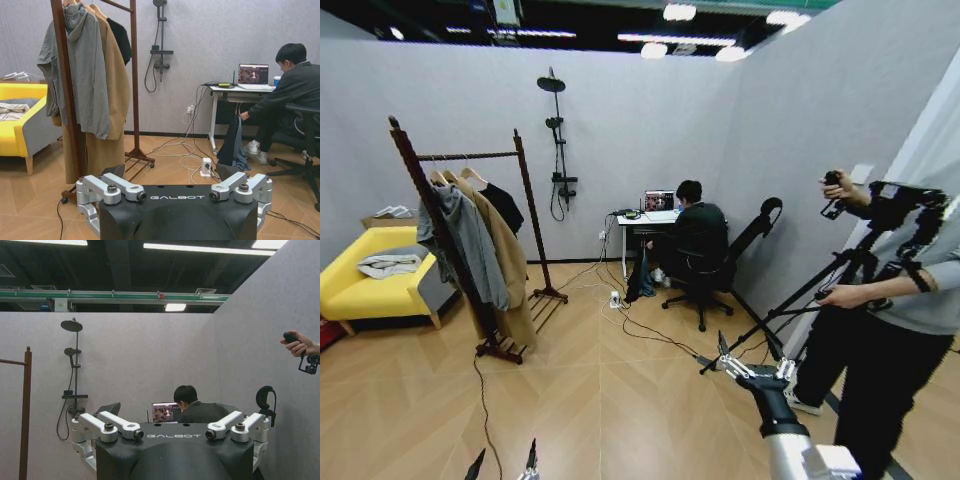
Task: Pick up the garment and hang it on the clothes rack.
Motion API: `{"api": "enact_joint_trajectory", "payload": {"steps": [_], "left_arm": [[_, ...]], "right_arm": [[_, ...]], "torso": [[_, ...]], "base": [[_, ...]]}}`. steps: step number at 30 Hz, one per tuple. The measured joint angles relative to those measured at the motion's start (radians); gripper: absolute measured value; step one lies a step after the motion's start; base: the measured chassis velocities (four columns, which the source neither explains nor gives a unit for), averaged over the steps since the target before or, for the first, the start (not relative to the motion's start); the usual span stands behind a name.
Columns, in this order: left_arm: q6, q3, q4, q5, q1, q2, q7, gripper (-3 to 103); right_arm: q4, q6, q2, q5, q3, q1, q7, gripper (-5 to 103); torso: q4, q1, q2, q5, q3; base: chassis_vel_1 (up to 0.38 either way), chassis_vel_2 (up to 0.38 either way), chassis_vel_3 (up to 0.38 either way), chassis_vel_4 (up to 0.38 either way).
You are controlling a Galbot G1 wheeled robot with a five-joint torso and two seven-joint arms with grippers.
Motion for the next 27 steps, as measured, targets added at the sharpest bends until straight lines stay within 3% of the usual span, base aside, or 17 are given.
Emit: {"api": "enact_joint_trajectory", "payload": {"steps": [16,27], "left_arm": [[0.0,0.0,0.0,0.0,0.0,0.0,0.0,100],[0.0,0.0,0.0,0.0,0.0,0.0,0.0,100]], "right_arm": [[-0.01,0.015,-0.009,0.013,-0.003,0.013,-0.001,100],[-0.007,-0.023,-0.009,0.016,-0.011,0.013,0.001,100]], "torso": [[0.0,0.0,0.0,0.0,0.0],[0.0,0.0,0.0,0.0,0.0]], "base": [[0.0,0.0,0.0,0.0],[0.0,0.0,0.0,0.0]]}}
